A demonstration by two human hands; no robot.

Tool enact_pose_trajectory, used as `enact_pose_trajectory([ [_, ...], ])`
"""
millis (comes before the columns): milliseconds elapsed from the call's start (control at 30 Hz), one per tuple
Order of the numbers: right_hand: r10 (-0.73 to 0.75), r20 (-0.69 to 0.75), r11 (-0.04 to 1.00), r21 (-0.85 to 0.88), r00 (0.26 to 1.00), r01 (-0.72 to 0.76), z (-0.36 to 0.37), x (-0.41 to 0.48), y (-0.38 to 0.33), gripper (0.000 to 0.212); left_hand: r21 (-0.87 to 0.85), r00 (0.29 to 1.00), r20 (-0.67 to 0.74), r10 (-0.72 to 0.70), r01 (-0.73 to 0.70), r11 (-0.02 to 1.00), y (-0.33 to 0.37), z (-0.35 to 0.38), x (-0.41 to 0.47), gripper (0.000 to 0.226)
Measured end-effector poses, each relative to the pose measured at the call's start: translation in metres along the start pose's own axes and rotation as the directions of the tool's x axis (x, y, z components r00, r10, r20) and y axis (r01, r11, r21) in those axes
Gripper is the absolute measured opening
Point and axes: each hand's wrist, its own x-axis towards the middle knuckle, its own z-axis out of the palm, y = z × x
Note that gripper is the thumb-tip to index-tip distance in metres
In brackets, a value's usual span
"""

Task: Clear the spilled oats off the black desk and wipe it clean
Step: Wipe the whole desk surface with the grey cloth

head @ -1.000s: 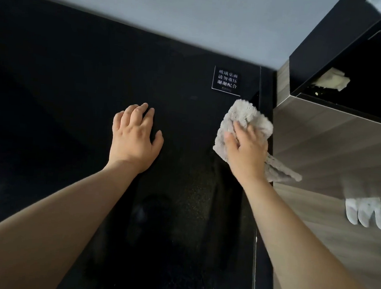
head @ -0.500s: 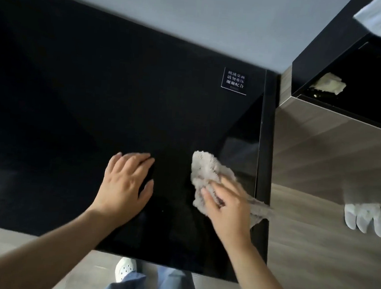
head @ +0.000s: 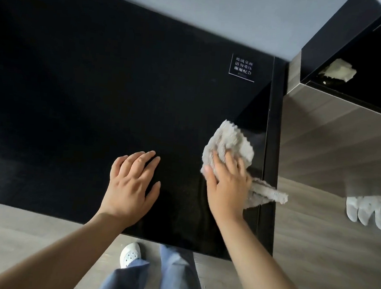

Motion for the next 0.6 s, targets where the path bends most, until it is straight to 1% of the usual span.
enact_pose_trajectory([
  [100, -0.112, 0.023, 0.978, 0.178, 0.993, 0.106, -0.003, -0.060, -0.009, 0.035, 0.011, 1.000, 0.015, -0.009, 0.008, 1.000, -0.002, 0.002, -0.004, 0.055],
  [167, -0.201, 0.007, 0.940, 0.281, 0.979, 0.191, -0.015, -0.078, -0.007, 0.029, 0.006, 1.000, 0.009, -0.015, 0.014, 1.000, -0.002, 0.003, -0.005, 0.055],
  [200, -0.198, -0.004, 0.918, 0.349, 0.980, 0.187, -0.025, -0.074, -0.003, 0.029, 0.002, 1.000, 0.005, -0.019, 0.019, 1.000, 0.000, 0.002, -0.004, 0.055],
  [233, -0.141, -0.014, 0.902, 0.410, 0.990, 0.134, -0.034, -0.063, 0.001, 0.031, 0.000, 1.000, 0.006, -0.020, 0.020, 1.000, 0.002, 0.002, -0.003, 0.055],
  [267, -0.048, -0.032, 0.895, 0.442, 0.998, 0.058, -0.043, -0.047, 0.005, 0.035, -0.002, 1.000, 0.007, -0.020, 0.020, 1.000, 0.003, 0.002, -0.002, 0.055],
  [300, 0.051, -0.058, 0.903, 0.429, 0.997, -0.021, -0.049, -0.027, 0.009, 0.038, -0.003, 1.000, 0.005, -0.018, 0.018, 1.000, 0.003, 0.001, -0.001, 0.055],
  [333, 0.147, -0.071, 0.921, 0.374, 0.987, -0.111, -0.050, -0.005, 0.014, 0.039, -0.003, 1.000, 0.002, -0.017, 0.017, 1.000, 0.002, 0.000, -0.001, 0.054],
  [367, 0.234, -0.054, 0.932, 0.297, 0.971, -0.208, -0.047, 0.015, 0.019, 0.039, -0.002, 1.000, -0.005, -0.016, 0.016, 1.000, 0.001, -0.001, -0.001, 0.054],
  [400, 0.287, -0.027, 0.938, 0.211, 0.958, -0.275, -0.042, 0.031, 0.021, 0.040, 0.000, 1.000, -0.011, -0.014, 0.014, 1.000, 0.000, -0.001, -0.001, 0.054],
  [433, 0.294, -0.015, 0.949, 0.124, 0.956, -0.290, -0.035, 0.041, 0.022, 0.042, 0.005, 1.000, -0.015, -0.010, 0.010, 1.000, 0.000, -0.002, -0.002, 0.054],
  [500, 0.219, -0.042, 0.976, 0.017, 0.975, -0.218, -0.024, 0.041, 0.019, 0.040, 0.011, 1.000, -0.018, -0.004, 0.004, 1.000, 0.000, -0.002, -0.002, 0.054],
  [600, 0.113, -0.098, 0.993, -0.008, 0.989, -0.114, -0.012, 0.002, 0.005, 0.030, 0.020, 1.000, -0.025, -0.005, 0.006, 1.000, -0.003, -0.002, 0.000, 0.054],
])
